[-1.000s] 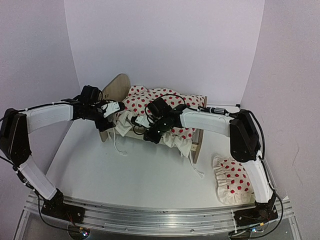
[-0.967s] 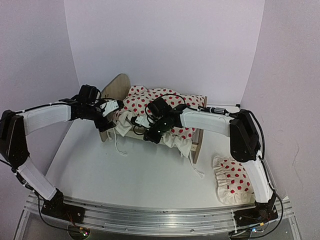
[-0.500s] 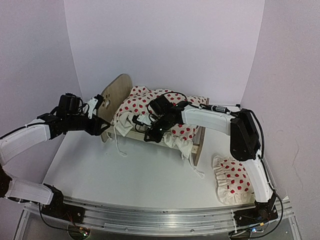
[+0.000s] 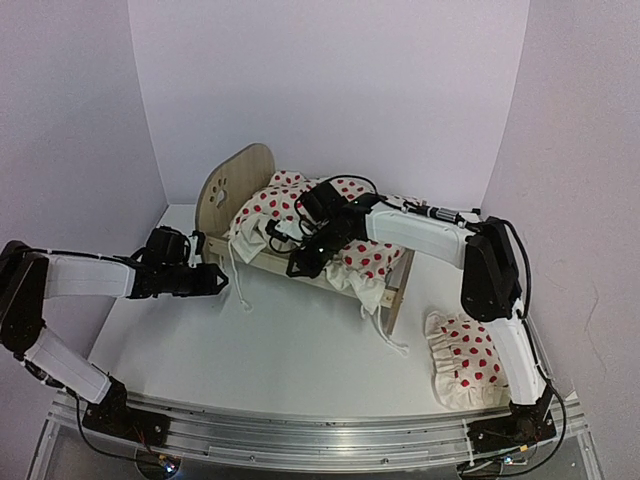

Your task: Set up the pet bed

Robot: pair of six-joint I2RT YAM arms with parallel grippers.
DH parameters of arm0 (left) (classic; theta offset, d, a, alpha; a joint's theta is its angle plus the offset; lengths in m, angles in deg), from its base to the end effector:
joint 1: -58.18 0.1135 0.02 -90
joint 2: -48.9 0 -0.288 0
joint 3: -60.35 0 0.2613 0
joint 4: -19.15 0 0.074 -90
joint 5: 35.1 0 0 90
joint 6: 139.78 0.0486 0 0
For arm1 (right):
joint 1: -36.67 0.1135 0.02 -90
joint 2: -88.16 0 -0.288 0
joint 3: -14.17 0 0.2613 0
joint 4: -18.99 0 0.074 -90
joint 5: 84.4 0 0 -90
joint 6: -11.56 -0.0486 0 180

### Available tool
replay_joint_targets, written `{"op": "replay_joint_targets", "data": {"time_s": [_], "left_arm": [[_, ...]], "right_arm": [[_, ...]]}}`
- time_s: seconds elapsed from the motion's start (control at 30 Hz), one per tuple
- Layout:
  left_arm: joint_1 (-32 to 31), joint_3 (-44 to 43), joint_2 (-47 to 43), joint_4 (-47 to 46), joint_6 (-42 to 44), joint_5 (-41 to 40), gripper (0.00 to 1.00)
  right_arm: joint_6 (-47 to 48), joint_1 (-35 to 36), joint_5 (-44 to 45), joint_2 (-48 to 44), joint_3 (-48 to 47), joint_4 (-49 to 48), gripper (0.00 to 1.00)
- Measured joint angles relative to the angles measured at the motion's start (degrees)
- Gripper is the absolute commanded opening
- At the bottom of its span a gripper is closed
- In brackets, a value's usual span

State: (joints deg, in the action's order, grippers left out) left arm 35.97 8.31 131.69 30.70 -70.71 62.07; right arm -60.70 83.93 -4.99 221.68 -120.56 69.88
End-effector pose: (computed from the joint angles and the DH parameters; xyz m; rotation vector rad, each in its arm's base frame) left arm 0.2744 -0.1186 0.1834 0.0917 2.3587 -0.5210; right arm 0.3724 0.4161 0.2350 -1.3976 2.0374 0.4522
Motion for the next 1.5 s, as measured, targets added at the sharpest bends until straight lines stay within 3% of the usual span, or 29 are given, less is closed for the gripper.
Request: {"op": "replay_joint_targets", "data": {"time_s": [0.2,0.43,0.67,0.7,0.9,1.13,1.4,1.5], "left_arm": [[1.5,-0.9,8.3,-4.8,1.0,-1.3,0.56],[1.3,-3.8,8.7,-4.4,7.0,0.6,0.59],[1.3,-4.7,8.0,-5.2,7.6,0.8,0.58],[1.3,-4.6,8.0,-5.4,7.5,0.9,0.58],[1.3,-3.6,8.0,-7.3,7.0,2.3,0.56],[0.8,0.4,7.9,-10.9,4.4,3.9,0.55],[-0.6,1.4,7.7,-13.9,4.5,4.3,0.56],[-0.6,1.5,7.6,-15.9,5.2,4.2,0.66]], "right_arm": [[-1.7,0.0,0.4,-3.1,5.1,-1.8,0.0],[-2.4,-0.5,2.4,-10.6,19.5,-7.5,0.0],[-1.5,-1.6,4.2,-16.6,30.1,-9.8,0.02],[-1.6,-1.7,4.5,-16.9,30.4,-9.3,0.05],[-5.3,-2.1,6.5,-17.1,29.3,-5.6,0.51],[-7.5,-2.3,7.8,-18.3,26.3,-0.5,0.89],[-9.1,-0.1,1.2,-23.7,20.1,1.8,0.89],[-10.6,-0.1,-5.4,-26.2,15.5,1.4,0.88]]}}
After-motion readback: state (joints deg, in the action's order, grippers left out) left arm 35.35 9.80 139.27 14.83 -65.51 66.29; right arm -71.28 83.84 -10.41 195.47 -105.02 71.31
